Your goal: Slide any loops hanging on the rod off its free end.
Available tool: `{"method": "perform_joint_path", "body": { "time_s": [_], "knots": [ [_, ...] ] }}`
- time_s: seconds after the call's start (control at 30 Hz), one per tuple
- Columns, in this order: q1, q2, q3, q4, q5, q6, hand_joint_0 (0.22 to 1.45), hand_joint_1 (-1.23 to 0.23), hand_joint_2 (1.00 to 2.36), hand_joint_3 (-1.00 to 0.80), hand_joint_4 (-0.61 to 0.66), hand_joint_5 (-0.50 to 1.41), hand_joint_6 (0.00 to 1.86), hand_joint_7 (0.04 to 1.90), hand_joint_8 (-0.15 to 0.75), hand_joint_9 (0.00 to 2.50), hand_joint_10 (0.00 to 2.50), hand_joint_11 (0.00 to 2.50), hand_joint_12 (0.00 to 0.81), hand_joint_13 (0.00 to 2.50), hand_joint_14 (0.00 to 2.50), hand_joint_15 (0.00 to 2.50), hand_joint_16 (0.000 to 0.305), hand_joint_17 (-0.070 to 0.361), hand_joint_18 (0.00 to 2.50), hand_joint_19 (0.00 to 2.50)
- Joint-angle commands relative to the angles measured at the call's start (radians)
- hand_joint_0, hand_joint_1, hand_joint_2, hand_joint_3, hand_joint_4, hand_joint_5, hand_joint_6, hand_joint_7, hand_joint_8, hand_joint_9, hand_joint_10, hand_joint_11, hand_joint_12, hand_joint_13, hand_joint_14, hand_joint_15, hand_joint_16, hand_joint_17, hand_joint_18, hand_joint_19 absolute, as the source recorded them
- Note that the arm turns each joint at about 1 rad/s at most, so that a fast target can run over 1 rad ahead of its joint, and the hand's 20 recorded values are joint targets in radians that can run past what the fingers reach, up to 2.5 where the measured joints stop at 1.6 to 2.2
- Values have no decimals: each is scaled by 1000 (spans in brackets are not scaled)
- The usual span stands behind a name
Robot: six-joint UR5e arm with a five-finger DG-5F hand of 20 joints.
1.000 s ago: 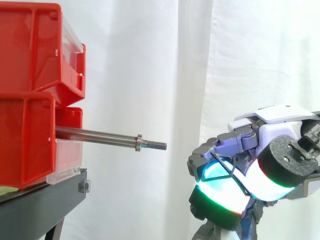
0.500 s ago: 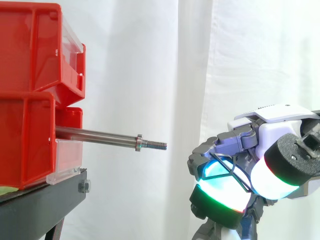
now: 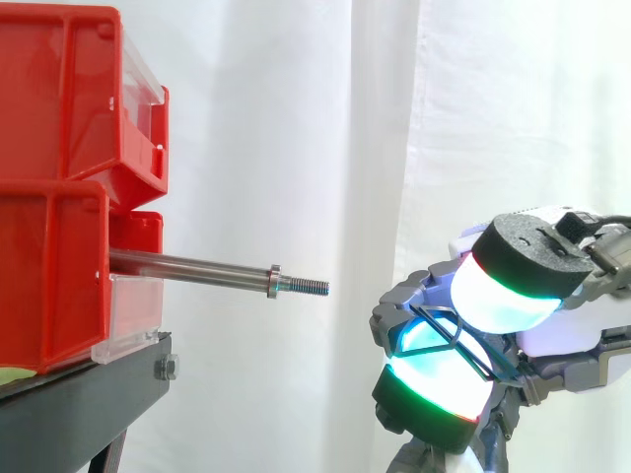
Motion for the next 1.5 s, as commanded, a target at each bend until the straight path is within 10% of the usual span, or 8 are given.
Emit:
{"method": "perform_joint_path", "body": {
  "time_s": [0.0, 0.4, 0.53, 0.87, 1.47],
  "knots": [
    [0, 0, 0, 0, 0, 0, 639, -623, 1000, -500, 118, -170, 850, 1031, 328, 937, 12, 292, 311, 840, 4, 100, 46, 104, 908, 321],
    [-8, 0, 0, -15, -3, 2, 681, -837, 1000, -500, 91, -187, 873, 1011, 320, 911, 11, 307, 315, 837, 4, 103, 46, 104, 910, 308],
    [-8, 0, 0, -37, -6, 2, 727, -835, 1019, -262, -21, -206, 896, 1458, 321, 912, 13, 325, 317, 846, 4, 99, 47, 105, 918, 309],
    [-2, 5, 26, -48, -5, -2, 817, -853, 1002, -479, -37, -221, 927, 1121, 296, 908, 11, 330, 311, 854, 4, 108, 45, 101, 896, 307],
    [-3, 5, 51, -97, -6, 0, 837, -887, 1002, -473, -27, -221, 914, 1084, 259, 887, 11, 329, 300, 836, 5, 110, 43, 96, 867, 309]
  ]
}}
